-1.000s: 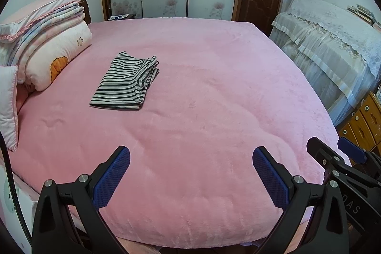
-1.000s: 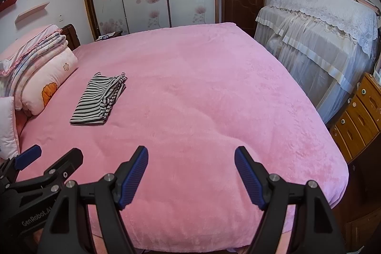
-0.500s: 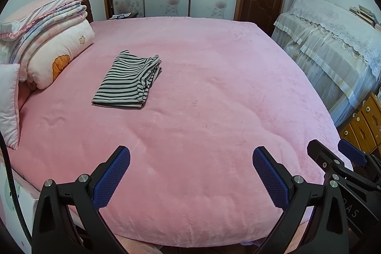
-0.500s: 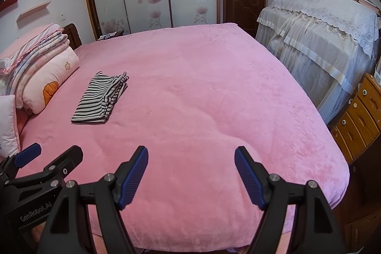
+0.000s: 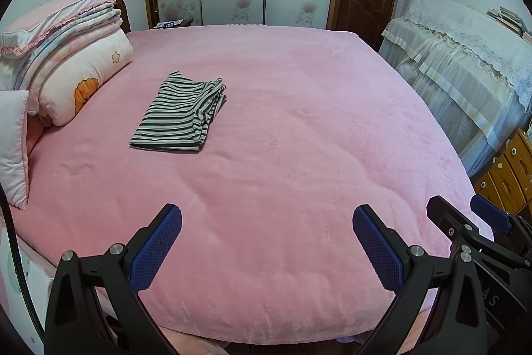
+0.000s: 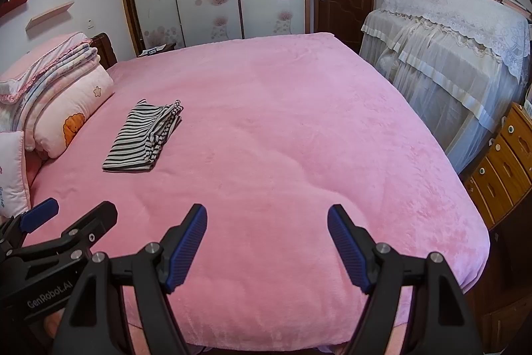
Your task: Fold small clothes
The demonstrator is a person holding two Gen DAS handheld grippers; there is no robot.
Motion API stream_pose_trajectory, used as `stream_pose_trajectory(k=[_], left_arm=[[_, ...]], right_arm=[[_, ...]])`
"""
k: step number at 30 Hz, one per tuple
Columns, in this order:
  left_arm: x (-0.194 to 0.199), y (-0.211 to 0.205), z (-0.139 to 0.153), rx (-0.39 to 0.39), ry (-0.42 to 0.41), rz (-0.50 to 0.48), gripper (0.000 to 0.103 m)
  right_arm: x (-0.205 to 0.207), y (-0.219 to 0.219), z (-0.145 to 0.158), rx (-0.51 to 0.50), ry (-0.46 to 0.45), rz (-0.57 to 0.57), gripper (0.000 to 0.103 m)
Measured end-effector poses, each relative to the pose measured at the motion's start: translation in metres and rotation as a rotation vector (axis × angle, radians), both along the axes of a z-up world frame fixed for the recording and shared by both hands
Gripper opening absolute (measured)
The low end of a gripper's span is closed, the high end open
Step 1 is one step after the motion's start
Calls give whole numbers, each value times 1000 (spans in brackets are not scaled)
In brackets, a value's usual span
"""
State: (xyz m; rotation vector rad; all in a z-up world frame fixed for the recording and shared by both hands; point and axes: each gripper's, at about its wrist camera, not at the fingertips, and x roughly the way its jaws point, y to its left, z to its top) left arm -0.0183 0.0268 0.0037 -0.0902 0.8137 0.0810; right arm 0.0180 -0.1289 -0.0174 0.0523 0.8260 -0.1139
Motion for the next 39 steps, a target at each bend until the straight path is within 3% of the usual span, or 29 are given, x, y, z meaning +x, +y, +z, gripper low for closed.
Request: stream_pose_trajectory(k=[39], left_arm=[[-8,9,0,-3,-5,-11,102]], right_arm=[[-1,0,-2,-1,-3,2,76]])
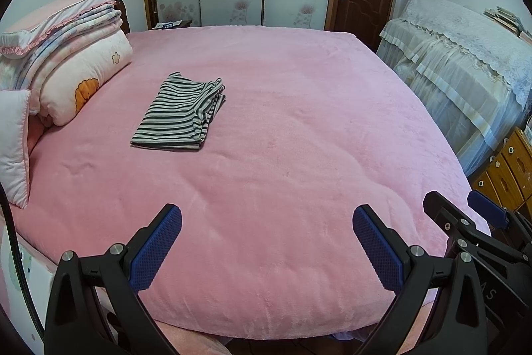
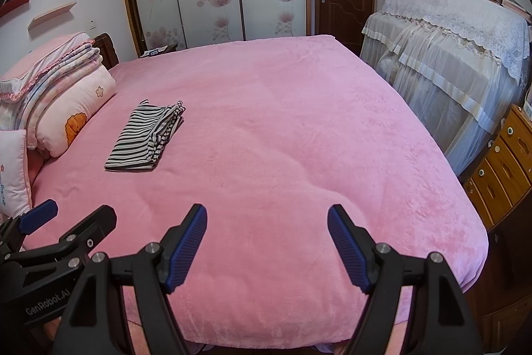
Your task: Fold small clothes
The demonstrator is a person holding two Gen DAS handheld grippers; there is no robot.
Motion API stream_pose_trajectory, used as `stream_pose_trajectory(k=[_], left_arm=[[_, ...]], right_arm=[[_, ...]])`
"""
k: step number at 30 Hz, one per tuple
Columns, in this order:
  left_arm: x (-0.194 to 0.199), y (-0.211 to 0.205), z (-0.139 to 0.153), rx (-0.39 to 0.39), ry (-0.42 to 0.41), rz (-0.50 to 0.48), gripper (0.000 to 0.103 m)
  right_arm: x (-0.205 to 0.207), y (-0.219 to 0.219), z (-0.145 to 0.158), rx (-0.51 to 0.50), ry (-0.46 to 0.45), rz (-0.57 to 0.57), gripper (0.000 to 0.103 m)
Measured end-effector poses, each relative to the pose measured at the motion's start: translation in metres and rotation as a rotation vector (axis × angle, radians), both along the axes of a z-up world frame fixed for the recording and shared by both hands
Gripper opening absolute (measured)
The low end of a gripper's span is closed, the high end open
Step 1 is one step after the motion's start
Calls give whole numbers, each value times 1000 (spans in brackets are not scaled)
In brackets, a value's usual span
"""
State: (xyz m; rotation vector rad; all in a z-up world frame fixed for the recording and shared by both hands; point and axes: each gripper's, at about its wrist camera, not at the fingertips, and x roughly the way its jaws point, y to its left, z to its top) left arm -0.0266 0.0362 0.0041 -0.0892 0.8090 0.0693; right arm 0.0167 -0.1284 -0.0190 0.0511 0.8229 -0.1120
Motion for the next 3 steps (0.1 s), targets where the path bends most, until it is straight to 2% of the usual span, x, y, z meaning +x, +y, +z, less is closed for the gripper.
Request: stream_pose_trajectory(k=[3], left_arm=[[-1,0,0,0,1,-2,102]], right_arm=[[0,1,0,2,-1,1,76]])
